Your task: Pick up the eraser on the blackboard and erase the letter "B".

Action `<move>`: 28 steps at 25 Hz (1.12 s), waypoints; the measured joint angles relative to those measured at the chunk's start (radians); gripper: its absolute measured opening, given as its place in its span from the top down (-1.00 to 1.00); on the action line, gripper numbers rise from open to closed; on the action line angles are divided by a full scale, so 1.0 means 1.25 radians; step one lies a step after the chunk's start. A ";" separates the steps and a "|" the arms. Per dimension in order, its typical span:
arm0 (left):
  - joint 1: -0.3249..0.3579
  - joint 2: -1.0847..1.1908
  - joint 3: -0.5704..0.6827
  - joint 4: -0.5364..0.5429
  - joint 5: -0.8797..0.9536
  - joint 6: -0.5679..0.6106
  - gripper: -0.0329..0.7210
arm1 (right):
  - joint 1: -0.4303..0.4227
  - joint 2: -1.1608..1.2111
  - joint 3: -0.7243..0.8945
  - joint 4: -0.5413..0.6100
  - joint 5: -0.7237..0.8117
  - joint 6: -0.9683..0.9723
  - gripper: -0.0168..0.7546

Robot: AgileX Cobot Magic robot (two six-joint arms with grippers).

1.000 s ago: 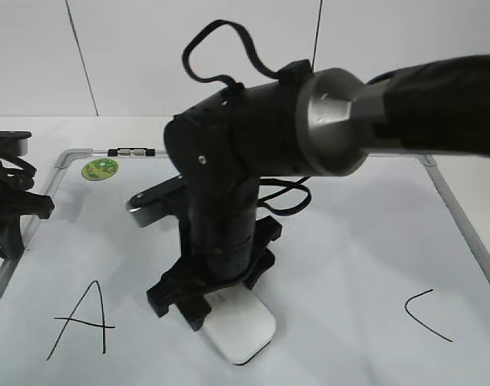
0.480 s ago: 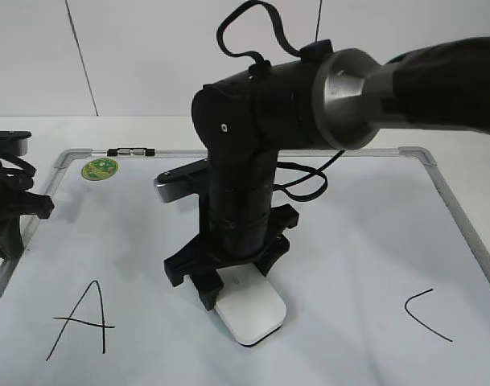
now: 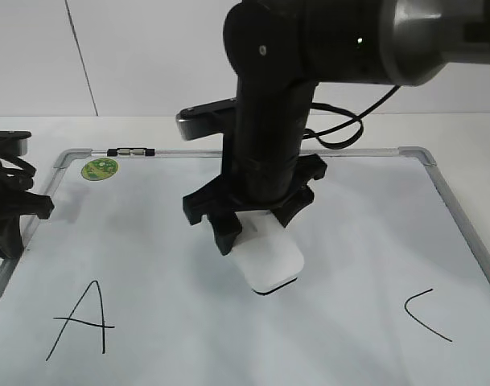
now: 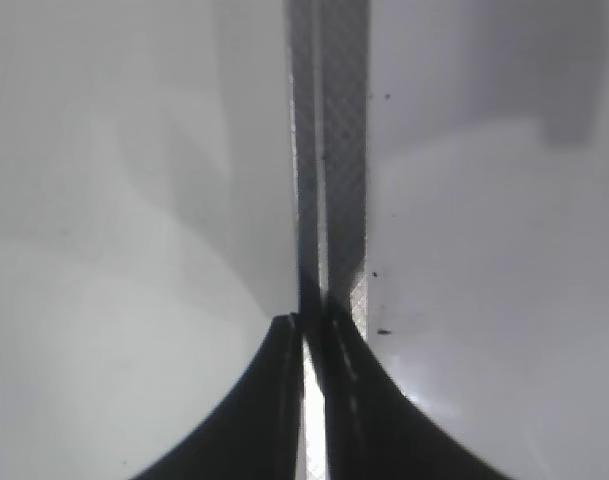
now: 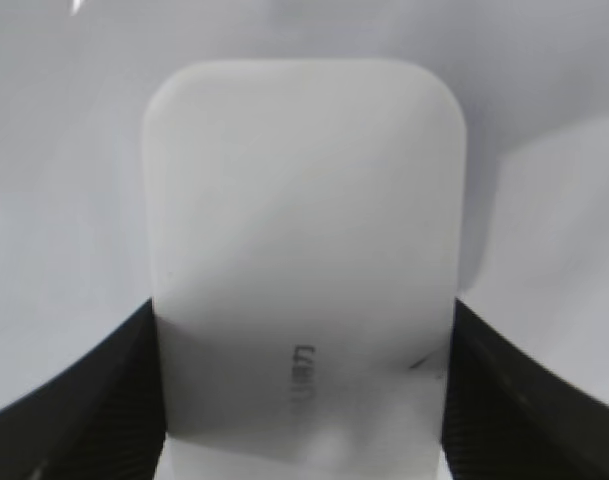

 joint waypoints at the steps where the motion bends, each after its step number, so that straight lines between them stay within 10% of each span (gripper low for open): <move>1: 0.000 0.000 0.000 0.000 0.000 0.000 0.86 | -0.011 -0.003 0.000 -0.005 0.006 0.004 -0.46; 28: 0.000 0.000 0.000 0.000 0.000 0.000 0.86 | -0.359 -0.047 0.113 -0.041 0.061 0.001 -0.44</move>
